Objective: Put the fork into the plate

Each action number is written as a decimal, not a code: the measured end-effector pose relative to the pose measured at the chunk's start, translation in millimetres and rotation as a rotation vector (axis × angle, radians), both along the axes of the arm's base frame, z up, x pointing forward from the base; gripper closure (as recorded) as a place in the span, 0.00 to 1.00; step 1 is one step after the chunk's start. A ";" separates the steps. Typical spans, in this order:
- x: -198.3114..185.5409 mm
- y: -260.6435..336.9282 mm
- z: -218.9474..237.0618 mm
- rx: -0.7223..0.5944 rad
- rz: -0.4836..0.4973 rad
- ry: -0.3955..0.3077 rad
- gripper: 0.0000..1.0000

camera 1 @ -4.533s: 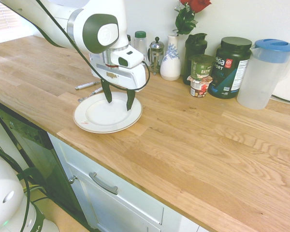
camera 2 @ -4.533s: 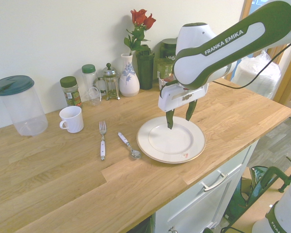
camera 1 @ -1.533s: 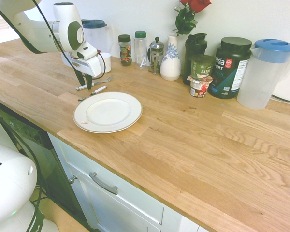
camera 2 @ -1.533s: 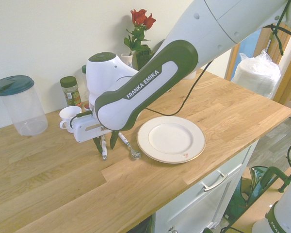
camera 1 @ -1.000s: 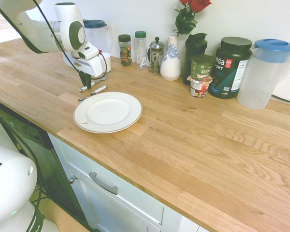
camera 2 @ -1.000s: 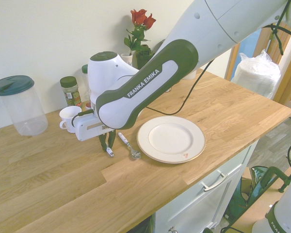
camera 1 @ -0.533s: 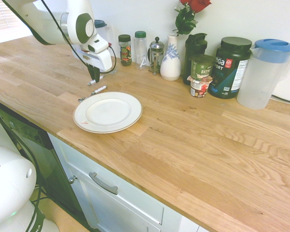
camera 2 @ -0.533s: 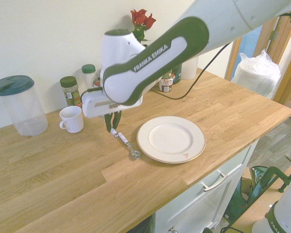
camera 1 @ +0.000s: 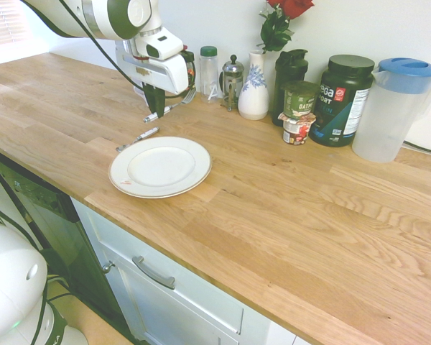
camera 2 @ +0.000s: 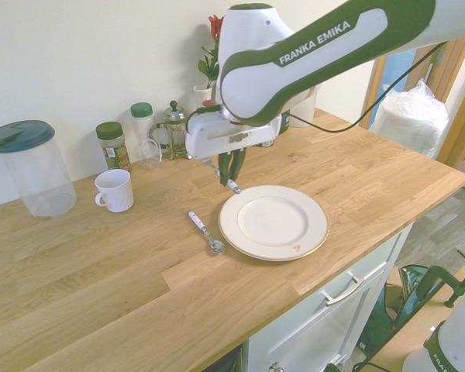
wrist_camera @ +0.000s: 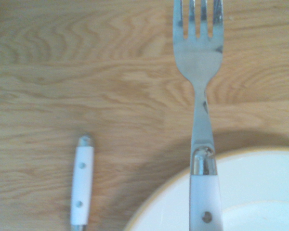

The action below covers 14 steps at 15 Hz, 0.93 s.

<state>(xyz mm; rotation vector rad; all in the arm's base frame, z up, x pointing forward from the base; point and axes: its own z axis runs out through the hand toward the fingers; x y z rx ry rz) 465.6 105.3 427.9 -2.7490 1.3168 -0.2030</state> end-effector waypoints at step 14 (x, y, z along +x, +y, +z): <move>-72.3 -30.0 -59.7 -0.006 0.005 0.115 1.00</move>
